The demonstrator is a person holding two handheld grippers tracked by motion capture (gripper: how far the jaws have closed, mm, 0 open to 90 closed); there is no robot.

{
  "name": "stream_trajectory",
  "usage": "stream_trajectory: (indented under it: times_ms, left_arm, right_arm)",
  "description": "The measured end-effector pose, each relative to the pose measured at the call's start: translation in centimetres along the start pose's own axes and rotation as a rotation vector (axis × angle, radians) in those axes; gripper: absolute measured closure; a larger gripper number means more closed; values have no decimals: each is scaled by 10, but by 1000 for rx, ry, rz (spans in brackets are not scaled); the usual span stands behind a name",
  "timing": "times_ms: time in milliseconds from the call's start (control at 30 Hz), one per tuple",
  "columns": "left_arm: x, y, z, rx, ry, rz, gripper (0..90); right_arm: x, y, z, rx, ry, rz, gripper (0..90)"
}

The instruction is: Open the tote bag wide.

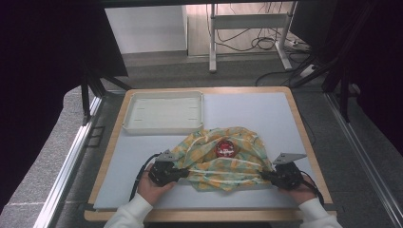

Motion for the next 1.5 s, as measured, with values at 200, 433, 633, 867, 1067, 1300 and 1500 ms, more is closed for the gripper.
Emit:
stream_trajectory:
  times_ms: [200, 433, 633, 867, 1067, 1300, 1500]
  left_arm:
    - [-4, -2, -3, -21, 14, 16, 897]
    - [-7, -1, -2, -3, 29, 21, 858]
    - [-8, 2, 6, 71, 39, 21, 542]
    - [-4, 2, 13, 107, 33, 26, 213]
    - [-1, 1, 28, 156, 4, 36, 133]
    - [-5, 0, 38, 187, 11, 59, 105]
    - [-3, 2, 40, 204, 20, 42, 83]
  right_arm:
    - [0, 0, 0, -2, 2, -2, 870]
    - [-1, 2, 1, 11, -7, 0, 820]
    - [1, 5, 8, 60, -44, -14, 649]
    - [-1, 9, 13, 99, -59, -37, 426]
    - [-2, 12, 27, 160, -89, -53, 357]
    - [-3, 13, 38, 197, -123, -66, 315]
    - [-3, 15, 38, 196, -137, -71, 293]
Point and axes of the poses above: each handheld gripper's, and its own axes: z roughly backward along the jaws, y roughly out of its top, x roughly to its right, the point moved 5 cm from there along -z, roughly forward along the jaws, and after that the axes turned 11 degrees about z, right-handed, at the moved point
